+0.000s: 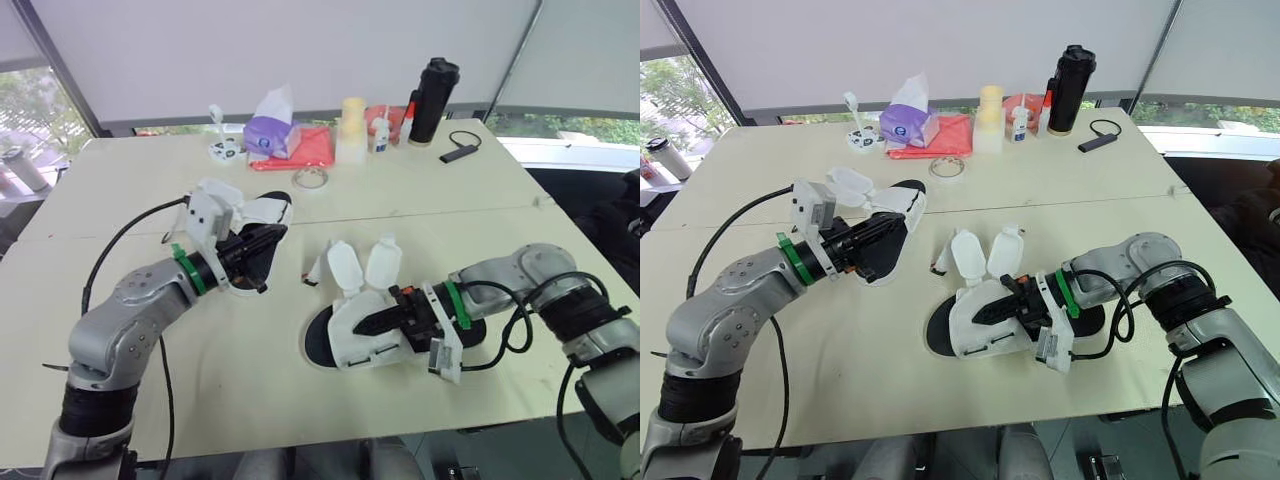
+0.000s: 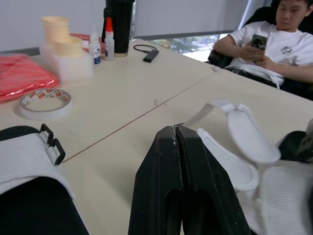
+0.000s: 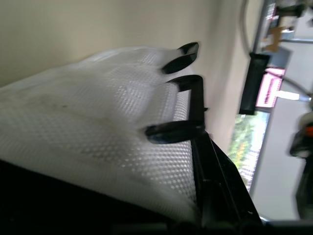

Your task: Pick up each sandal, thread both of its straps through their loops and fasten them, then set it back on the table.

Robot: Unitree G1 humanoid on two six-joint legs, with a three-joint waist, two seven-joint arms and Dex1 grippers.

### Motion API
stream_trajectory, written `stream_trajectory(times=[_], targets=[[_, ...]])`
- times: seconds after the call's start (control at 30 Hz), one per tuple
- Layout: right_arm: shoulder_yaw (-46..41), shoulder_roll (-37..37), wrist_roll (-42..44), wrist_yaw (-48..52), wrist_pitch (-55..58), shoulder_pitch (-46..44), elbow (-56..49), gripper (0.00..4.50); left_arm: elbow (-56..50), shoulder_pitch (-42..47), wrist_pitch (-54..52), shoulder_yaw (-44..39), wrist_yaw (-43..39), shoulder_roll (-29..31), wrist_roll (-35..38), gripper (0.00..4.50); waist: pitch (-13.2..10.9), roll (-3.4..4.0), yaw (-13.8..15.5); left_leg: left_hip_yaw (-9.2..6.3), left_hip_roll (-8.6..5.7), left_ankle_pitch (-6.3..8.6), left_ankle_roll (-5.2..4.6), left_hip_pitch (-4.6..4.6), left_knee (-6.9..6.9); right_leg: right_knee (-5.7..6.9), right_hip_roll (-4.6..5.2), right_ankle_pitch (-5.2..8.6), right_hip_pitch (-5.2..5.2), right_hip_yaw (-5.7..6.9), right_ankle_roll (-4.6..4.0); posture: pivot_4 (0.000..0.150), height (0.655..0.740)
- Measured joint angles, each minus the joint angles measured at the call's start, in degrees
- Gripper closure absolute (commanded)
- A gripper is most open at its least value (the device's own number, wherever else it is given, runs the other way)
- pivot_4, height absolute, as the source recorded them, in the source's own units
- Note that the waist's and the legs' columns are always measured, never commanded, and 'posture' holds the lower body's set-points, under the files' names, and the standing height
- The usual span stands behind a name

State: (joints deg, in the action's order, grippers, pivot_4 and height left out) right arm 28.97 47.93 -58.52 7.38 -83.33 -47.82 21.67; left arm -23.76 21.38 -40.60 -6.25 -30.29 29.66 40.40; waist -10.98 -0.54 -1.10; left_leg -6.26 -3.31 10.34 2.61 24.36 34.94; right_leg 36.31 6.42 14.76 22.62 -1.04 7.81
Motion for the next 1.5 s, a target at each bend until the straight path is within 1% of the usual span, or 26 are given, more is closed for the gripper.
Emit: stream_trajectory(times=[0.2, 0.4, 0.67, 0.83, 0.93, 0.97, 1.13, 1.17, 1.27, 1.37, 1.47, 1.5], targets=[[0.35, -1.23, -9.85, -6.99, 0.64, -4.85, 3.68, 4.48, -0.06, -0.04, 0.14, 0.37, 0.12, -0.92, -0.57, 4.50, 0.00, 0.00, -0.03, 0.01, -0.01, -0.01, 0.02, 0.00, 0.00, 0.03, 0.00, 0.00, 0.03, -0.02, 0.00, 0.150, 0.7400], [5.54, -1.67, -19.15, -17.85, 3.95, -11.37, 9.12, 4.48, -0.02, 0.34, 0.20, 0.84, -0.03, -1.37, -1.09, 4.50, 0.00, 0.00, 0.01, 0.01, -0.01, -0.04, 0.06, 0.00, -0.09, 0.04, 0.00, 0.01, 0.08, -0.05, -0.01, 0.150, 0.7400], [14.23, -1.90, -26.28, -30.87, 8.42, -15.38, 12.95, 4.48, -0.01, 0.90, 0.85, 0.93, 0.04, -2.03, -1.25, 4.50, 0.00, 0.00, -0.14, 0.02, -0.02, -0.10, 0.16, 0.00, -0.25, 0.05, -0.01, 0.00, 0.18, -0.09, -0.01, 0.150, 0.7400], [18.40, -3.06, -27.72, -35.72, 10.11, -18.32, 16.52, 4.48, -0.01, 1.23, 0.94, 1.00, 0.12, -2.35, -1.44, 4.50, 0.00, 0.00, -0.24, 0.00, -0.01, -0.13, 0.21, -0.02, -0.29, 0.08, -0.04, 0.00, 0.19, -0.09, -0.02, 0.150, 0.7400], [20.02, -3.55, -27.92, -37.29, 10.56, -19.30, 18.30, 3.37, -0.01, 1.24, 0.94, 1.00, 0.21, -2.39, -1.46, 4.50, 0.00, 0.00, -0.20, 0.00, -0.01, -0.13, 0.21, -0.02, -0.29, 0.09, -0.04, 0.00, 0.19, -0.09, -0.02, 0.150, 0.7400], [20.27, -3.78, -27.84, -37.39, 10.54, -19.53, 18.98, 2.93, -0.02, 1.24, 0.94, 1.06, 0.18, -2.39, -1.48, 4.50, 0.00, 0.00, -0.20, 0.00, -0.01, -0.13, 0.21, -0.02, -0.29, 0.09, -0.04, 0.00, 0.18, -0.09, -0.01, 0.150, 0.7400], [20.53, -3.89, -25.43, -37.43, 10.31, -20.09, 20.09, 0.35, -0.08, 1.07, 0.95, 2.82, -1.02, -1.75, -2.32, 4.50, 0.01, 0.00, -0.22, 0.00, 0.00, -0.13, 0.21, -0.08, -0.30, 0.09, -0.05, 0.00, 0.14, -0.09, -0.01, 0.150, 0.7400], [20.53, -3.90, -24.72, -37.25, 10.10, -20.35, 20.09, 0.11, -0.10, 0.80, 0.99, 3.19, -1.41, -1.59, -2.49, 4.50, 0.01, 0.00, -0.24, 0.00, 0.00, -0.13, 0.21, -0.11, -0.31, 0.09, -0.05, 0.00, 0.11, -0.10, -0.01, 0.150, 0.7400], [20.18, -3.76, -21.09, -33.10, 8.70, -20.53, 21.22, 0.11, -0.09, -0.50, 1.50, 3.74, -2.76, -1.55, -2.98, 4.50, 0.01, 0.00, -0.26, 0.00, 0.00, -0.13, 0.21, -0.31, -0.34, 0.08, -0.05, 0.00, -0.08, -0.10, -0.02, 0.150, 0.7400], [18.94, -1.98, -14.32, -25.17, 6.66, -20.01, 21.96, 0.11, 0.11, -1.15, 1.51, 3.69, -4.34, -1.56, -2.65, 4.50, 0.01, 0.00, 0.13, -0.03, -0.01, -0.13, 0.20, -0.31, -0.33, 0.02, -0.05, 0.01, -0.15, -0.09, -0.03, 0.150, 0.7400], [17.15, 1.17, -5.14, -15.67, 5.82, -17.61, 21.86, 0.11, 0.20, -1.55, 1.51, 3.50, -6.19, -0.75, -2.25, 4.50, 0.01, -0.01, 0.02, -0.02, -0.01, -0.12, 0.19, -0.32, -0.33, -0.03, -0.05, 0.01, -0.19, -0.09, -0.03, 0.150, 0.7400], [16.82, 2.79, -0.28, -11.06, 5.75, -16.50, 21.38, 0.11, 0.40, -1.56, 1.59, 3.53, -7.26, -0.16, -2.30, 4.50, 0.00, 0.00, -0.06, -0.02, 0.00, -0.12, 0.19, -0.32, -0.35, -0.03, -0.05, 0.01, -0.18, -0.09, -0.03, 0.150, 0.7400]])
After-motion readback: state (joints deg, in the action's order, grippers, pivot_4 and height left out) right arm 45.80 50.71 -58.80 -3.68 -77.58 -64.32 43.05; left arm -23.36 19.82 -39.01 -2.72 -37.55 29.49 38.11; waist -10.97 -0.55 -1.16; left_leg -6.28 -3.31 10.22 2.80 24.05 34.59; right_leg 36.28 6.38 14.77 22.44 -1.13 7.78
